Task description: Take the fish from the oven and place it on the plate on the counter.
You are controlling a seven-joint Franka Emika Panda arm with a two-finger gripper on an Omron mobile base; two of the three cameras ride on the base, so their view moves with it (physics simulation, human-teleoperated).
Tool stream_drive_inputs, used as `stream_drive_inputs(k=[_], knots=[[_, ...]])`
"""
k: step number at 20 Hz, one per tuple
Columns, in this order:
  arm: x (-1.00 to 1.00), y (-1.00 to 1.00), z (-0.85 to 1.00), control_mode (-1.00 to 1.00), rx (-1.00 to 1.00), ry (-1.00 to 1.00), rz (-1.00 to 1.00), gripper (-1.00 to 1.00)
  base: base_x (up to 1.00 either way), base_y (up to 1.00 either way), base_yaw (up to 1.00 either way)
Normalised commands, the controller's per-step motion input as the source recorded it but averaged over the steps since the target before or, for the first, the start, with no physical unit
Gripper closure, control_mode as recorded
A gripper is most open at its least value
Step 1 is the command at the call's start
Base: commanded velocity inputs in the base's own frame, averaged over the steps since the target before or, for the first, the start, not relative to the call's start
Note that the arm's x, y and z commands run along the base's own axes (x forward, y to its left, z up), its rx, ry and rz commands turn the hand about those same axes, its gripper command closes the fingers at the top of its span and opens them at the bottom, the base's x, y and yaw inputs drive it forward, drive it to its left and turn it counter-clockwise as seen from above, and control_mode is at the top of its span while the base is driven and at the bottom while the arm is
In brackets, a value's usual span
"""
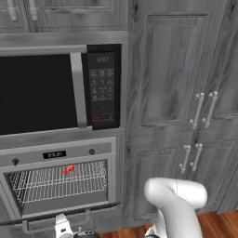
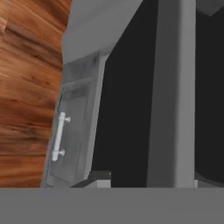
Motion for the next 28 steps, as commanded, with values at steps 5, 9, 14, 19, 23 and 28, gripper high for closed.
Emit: stream_drive_inputs(k=[5,9,14,19,23,28], knots=[[-0.63,-0.15,-1.0,-1.0,0.05,-0.39,0.0,1.0,0.0,0.0,0.0],[-0.67,-0.02,-0.57,-1.0,0.03,-0.27,0.0,1.0,0.0,0.0,0.0],[-0.69,0.0,0.22,-1.0,0.05,-0.15,0.0,1.0,0.0,0.0,0.0],[-0.47,-0.03,0.18,-1.0,0.08,-0.12,0.0,-1.0,0.0,0.0,0.0],[-0.52,-0.02,0.09,-1.0,0.06,-0.12,0.0,-1.0,0.0,0.0,0.0],[-0.96,-0.07,0.47,-1.0,0.14,-0.27,0.0,-1.0,0.0,0.0,0.0]])
